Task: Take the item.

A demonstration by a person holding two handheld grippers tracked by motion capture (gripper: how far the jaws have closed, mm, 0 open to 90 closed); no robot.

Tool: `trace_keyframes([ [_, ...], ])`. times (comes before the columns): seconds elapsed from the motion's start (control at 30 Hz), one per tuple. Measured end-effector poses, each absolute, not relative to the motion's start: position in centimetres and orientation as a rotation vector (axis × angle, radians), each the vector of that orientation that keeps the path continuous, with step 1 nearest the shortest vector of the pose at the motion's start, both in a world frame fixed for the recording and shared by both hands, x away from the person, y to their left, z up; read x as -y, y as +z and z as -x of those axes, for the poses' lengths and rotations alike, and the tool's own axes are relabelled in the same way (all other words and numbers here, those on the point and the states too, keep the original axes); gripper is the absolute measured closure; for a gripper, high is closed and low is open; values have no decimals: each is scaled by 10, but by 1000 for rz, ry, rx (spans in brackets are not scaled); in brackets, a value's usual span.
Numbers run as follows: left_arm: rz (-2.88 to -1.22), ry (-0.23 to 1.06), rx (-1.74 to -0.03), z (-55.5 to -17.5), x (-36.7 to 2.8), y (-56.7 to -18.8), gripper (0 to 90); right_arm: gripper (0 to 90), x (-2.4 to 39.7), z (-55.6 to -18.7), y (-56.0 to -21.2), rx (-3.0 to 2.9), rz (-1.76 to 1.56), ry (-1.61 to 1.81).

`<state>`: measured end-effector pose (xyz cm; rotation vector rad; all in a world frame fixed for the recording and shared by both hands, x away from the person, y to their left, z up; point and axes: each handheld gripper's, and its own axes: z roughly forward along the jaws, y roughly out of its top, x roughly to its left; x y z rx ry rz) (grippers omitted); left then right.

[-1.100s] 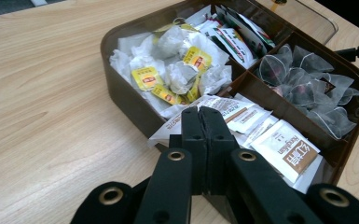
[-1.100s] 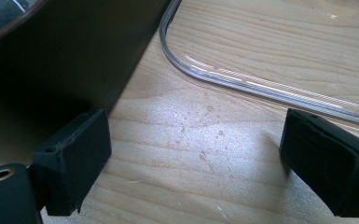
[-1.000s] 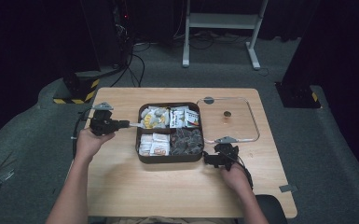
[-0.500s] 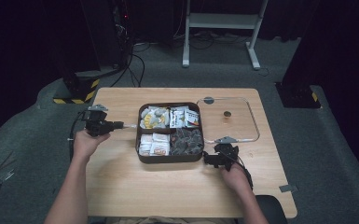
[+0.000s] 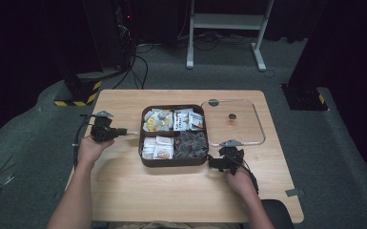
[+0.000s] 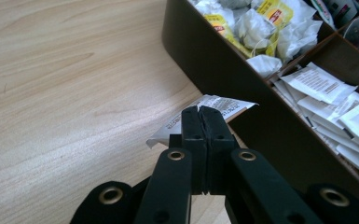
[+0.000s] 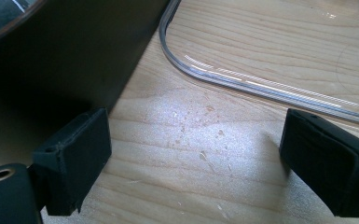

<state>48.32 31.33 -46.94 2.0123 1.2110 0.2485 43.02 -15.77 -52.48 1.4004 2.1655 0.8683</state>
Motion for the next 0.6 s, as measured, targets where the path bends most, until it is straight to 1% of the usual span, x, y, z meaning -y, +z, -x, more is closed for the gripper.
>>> trace_keyframes([
  [0.47,-2068,221,-1244,-485,-314,-487,893,87,158,-430,-525,-2165,-1400,868],
  [0.6,-2055,211,-1253,-484,-316,-488,891,87,158,-430,-525,-2165,-1400,868],
])
